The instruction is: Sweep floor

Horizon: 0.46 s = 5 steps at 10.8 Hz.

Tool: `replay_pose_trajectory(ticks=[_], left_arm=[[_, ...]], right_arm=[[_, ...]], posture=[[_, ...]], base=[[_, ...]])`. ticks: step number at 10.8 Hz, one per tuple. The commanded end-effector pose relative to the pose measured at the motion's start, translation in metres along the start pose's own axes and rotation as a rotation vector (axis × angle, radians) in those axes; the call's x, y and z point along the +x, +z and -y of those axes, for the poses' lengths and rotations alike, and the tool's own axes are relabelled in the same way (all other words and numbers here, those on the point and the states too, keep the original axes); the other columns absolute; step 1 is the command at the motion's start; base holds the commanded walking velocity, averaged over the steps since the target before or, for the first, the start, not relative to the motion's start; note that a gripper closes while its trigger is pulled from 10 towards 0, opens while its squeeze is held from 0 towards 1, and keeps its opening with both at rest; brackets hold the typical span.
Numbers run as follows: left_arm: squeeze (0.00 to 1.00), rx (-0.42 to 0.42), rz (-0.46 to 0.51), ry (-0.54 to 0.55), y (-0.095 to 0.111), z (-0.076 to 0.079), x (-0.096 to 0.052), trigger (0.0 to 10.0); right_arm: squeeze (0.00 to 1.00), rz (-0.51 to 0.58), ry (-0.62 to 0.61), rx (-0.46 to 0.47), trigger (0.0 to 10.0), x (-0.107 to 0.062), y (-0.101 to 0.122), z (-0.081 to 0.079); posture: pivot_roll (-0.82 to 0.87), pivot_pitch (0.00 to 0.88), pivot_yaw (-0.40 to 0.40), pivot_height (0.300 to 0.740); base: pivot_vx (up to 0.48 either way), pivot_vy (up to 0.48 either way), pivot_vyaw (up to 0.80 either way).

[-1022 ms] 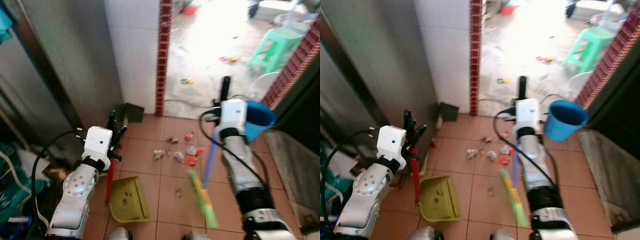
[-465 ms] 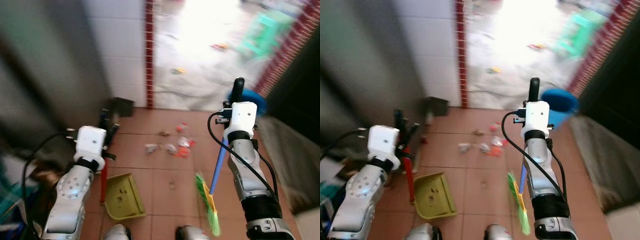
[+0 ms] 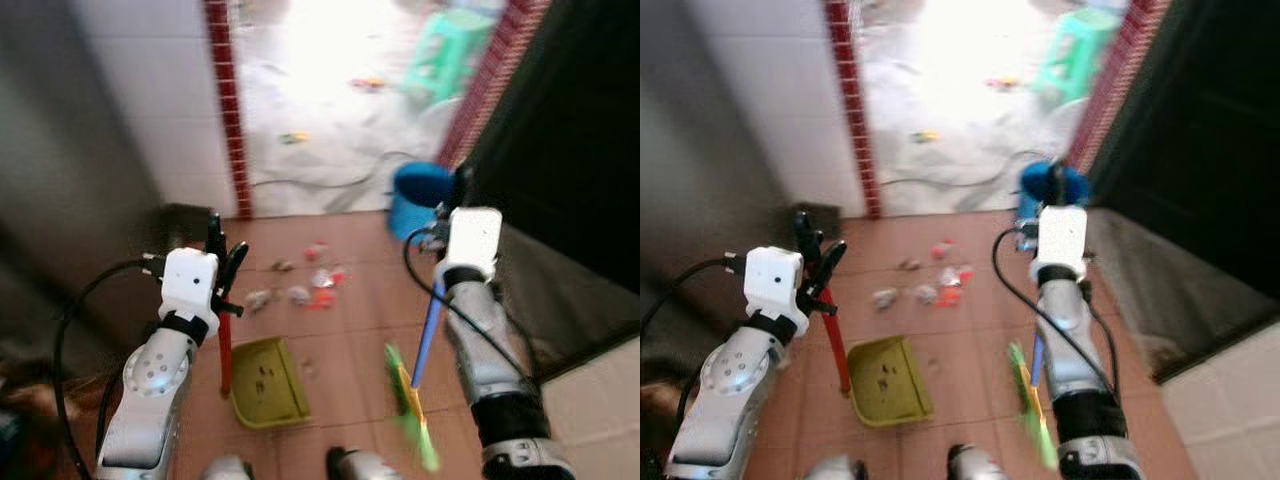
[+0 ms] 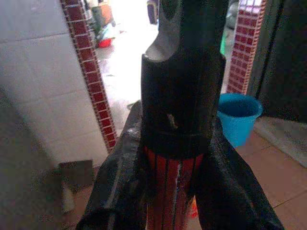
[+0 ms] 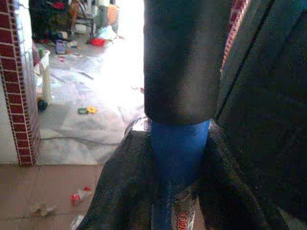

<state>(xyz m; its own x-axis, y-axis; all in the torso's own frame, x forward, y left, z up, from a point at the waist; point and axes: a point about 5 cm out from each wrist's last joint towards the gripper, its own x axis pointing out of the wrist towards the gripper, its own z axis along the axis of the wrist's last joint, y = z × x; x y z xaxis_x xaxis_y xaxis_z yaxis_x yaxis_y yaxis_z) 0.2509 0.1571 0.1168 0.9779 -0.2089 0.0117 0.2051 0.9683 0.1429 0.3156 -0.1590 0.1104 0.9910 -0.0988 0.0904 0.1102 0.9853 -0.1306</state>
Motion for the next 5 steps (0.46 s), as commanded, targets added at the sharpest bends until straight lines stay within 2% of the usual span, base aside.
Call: replay_pose_trajectory(ticks=[1,2,3,4,5], left_arm=[[0.0,0.0,0.056,0.01,0.01,-0.001,0.004,10.0],[0.0,-0.017,0.059,0.03,0.01,-0.003,0.005,10.0],[0.0,-0.025,0.062,0.021,0.01,-0.002,0.007,10.0],[0.0,-0.029,0.068,0.004,0.011,0.002,0.009,10.0],[0.0,-0.031,0.078,-0.013,0.013,0.006,0.012,10.0]], right_arm=[[0.0,0.008,0.008,0.037,10.0,0.002,0.002,-0.003],[0.0,0.049,0.009,0.015,10.0,0.007,0.013,-0.005],[0.0,0.055,0.003,-0.047,10.0,0.01,0.015,-0.004],[0.0,0.063,0.02,-0.068,10.0,0.013,0.014,-0.003],[0.0,0.071,0.037,-0.03,10.0,0.014,0.014,-0.004]], posture=[[0.02,0.032,-0.034,0.74],[0.01,0.033,-0.027,0.74],[0.0,0.035,-0.026,0.74],[0.0,0.037,-0.03,0.74],[0.0,0.039,-0.031,0.74]], base=[[0.0,0.0,0.0],[0.0,0.0,0.0],[0.0,0.0,0.0],[0.0,0.0,0.0],[0.0,0.0,0.0]])
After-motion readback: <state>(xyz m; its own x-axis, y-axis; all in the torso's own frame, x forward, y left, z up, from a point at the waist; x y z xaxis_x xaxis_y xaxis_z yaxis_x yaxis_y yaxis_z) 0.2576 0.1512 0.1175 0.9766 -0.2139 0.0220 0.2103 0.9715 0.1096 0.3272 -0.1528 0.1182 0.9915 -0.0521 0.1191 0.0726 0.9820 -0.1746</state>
